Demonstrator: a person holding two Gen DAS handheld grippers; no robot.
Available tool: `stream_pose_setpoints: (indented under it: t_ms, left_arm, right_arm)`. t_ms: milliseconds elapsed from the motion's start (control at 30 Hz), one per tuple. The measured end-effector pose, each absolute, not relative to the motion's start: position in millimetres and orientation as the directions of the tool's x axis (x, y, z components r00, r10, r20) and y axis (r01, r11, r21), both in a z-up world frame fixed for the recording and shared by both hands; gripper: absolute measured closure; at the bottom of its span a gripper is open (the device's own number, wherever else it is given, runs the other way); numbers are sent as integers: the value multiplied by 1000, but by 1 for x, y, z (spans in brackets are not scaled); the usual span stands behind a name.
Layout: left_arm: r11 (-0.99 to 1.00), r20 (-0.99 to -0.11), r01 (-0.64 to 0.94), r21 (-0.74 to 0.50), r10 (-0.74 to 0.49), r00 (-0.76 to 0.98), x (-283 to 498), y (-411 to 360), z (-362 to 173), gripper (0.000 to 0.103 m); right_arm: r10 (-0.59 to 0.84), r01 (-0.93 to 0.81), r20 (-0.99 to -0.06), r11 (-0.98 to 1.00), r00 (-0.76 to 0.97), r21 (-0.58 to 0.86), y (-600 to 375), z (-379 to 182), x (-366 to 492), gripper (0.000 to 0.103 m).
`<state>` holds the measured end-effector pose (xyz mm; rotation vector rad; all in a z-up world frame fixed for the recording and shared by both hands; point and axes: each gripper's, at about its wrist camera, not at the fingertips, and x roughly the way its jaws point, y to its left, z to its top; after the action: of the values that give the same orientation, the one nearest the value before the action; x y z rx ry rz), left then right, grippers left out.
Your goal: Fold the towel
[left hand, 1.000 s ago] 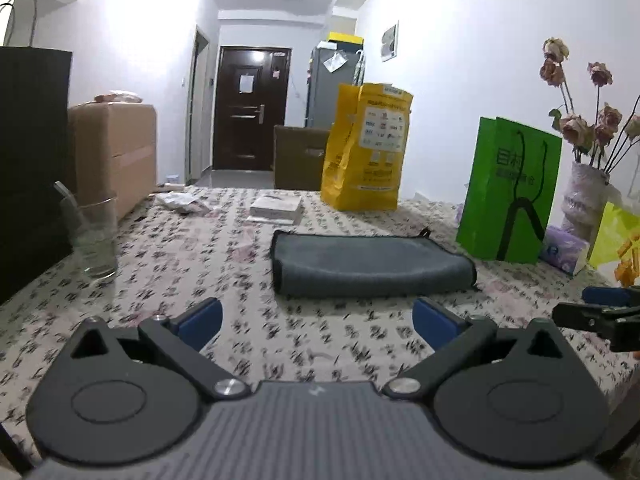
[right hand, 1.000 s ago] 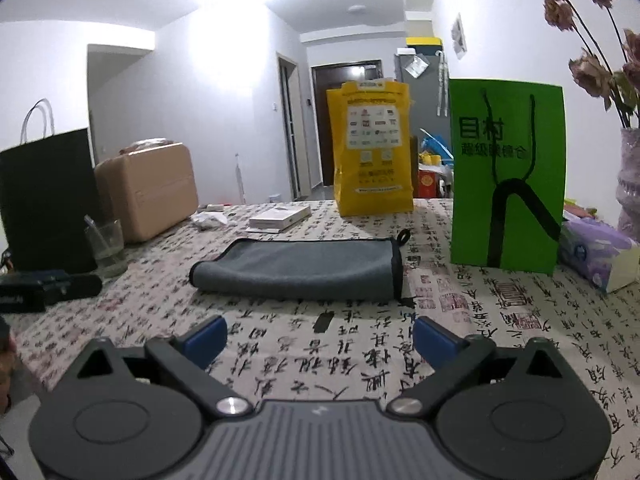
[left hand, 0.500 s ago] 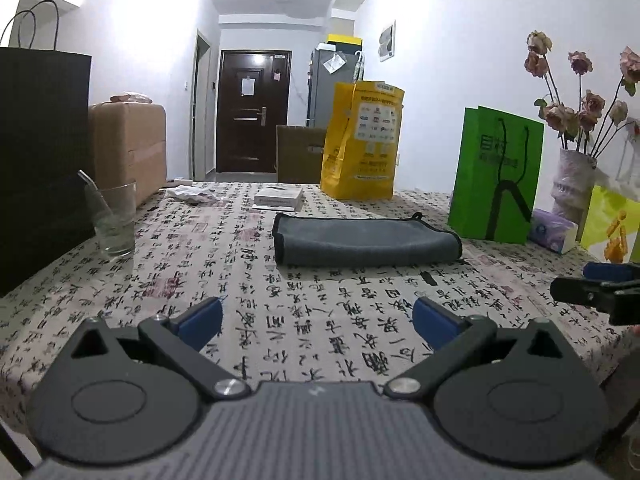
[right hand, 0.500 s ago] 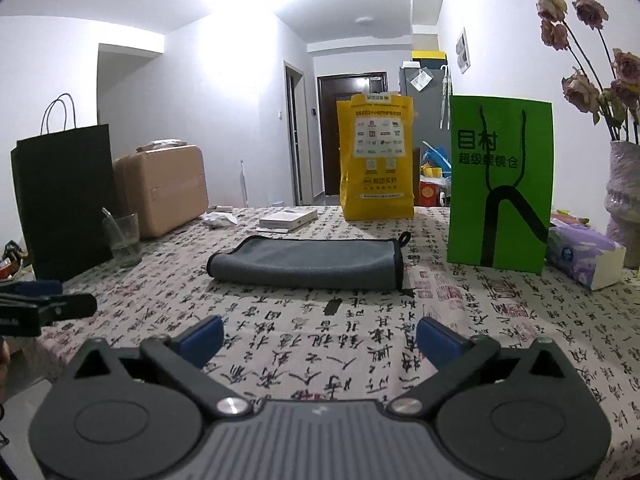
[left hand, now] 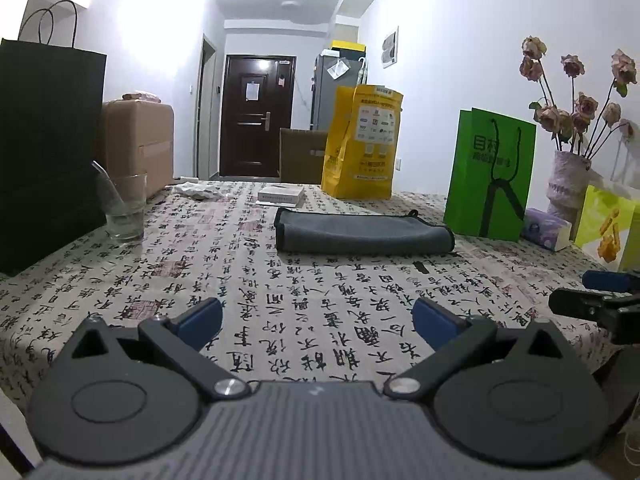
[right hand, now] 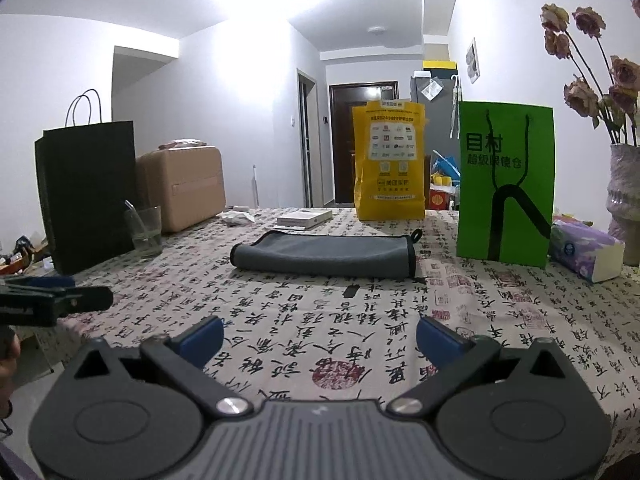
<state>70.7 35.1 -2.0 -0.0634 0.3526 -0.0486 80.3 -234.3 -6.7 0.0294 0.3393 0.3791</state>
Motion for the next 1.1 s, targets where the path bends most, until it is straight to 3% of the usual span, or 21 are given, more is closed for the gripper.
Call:
stream_pose_setpoints:
  t_ms: [633,1100]
  left_arm:
    - [997,-366,56,-46,-69,928,3,21,-16,0]
    - [998,-329,40,-43,-52,943,-9,18,-8,0]
  right_arm:
    - [371,-332,-338,928,865,170,-234,-17,16,0]
    - [355,-340,-300,935,885,104,-227,-13,-8,0]
